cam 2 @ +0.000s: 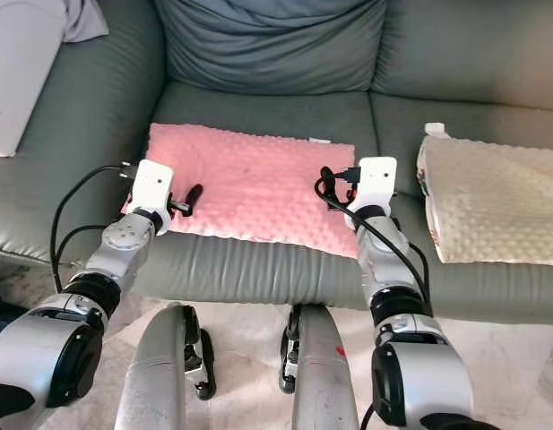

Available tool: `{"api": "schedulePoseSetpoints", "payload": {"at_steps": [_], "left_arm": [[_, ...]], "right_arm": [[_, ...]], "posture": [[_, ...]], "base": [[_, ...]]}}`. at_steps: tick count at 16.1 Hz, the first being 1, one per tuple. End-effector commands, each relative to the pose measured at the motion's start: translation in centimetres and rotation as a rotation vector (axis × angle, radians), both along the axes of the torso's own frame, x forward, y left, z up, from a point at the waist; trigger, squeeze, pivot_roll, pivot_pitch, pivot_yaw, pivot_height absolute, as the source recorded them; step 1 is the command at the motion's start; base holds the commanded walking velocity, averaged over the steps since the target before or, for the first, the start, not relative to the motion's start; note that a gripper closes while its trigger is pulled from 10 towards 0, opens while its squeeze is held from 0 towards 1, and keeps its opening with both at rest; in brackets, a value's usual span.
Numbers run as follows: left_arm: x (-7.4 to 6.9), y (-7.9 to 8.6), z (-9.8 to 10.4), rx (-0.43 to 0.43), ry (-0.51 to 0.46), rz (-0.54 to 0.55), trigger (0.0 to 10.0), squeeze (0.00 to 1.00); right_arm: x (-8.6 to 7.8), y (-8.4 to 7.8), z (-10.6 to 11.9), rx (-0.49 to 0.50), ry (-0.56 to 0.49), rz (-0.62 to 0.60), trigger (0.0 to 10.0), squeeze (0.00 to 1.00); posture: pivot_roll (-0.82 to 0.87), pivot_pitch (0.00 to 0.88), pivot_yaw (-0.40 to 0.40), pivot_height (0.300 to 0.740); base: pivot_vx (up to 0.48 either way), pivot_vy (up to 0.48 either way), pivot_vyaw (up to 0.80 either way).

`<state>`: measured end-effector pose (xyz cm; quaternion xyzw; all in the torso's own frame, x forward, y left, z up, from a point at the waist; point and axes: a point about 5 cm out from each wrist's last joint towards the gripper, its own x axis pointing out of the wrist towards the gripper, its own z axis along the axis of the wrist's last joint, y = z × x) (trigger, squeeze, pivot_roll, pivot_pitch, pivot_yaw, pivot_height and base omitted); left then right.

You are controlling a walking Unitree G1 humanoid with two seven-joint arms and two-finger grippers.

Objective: Move the pillow to the sofa

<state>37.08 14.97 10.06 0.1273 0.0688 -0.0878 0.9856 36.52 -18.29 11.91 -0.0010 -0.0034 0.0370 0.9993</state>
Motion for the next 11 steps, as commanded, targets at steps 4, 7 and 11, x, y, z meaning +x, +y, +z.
{"api": "schedulePoseSetpoints", "payload": {"at_steps": [4,7,11], "left_arm": [[0.1,0.9,1.1,-0.029,-0.082,0.008,10.0,1.0],[-1.7,3.5,0.8,-0.077,-0.162,-0.015,10.0,1.0],[-6.6,4.0,-1.4,-0.216,-0.142,-0.015,10.0,0.0]], "right_arm": [[-0.4,0.7,0.8,0.023,-0.091,-0.011,10.0,1.0],[-3.2,1.8,-0.1,0.04,-0.118,0.032,10.0,1.0],[-8.9,2.1,-2.3,0.083,-0.052,0.042,10.0,1.0]], "posture": [[-0.07,0.194,-0.022,0.645],[-0.08,0.087,-0.033,0.645],[-0.08,0.0,-0.024,0.645]], "base": [[0.0,0.0,0.0],[0.0,0.0,0.0],[0.0,0.0,0.0]]}}
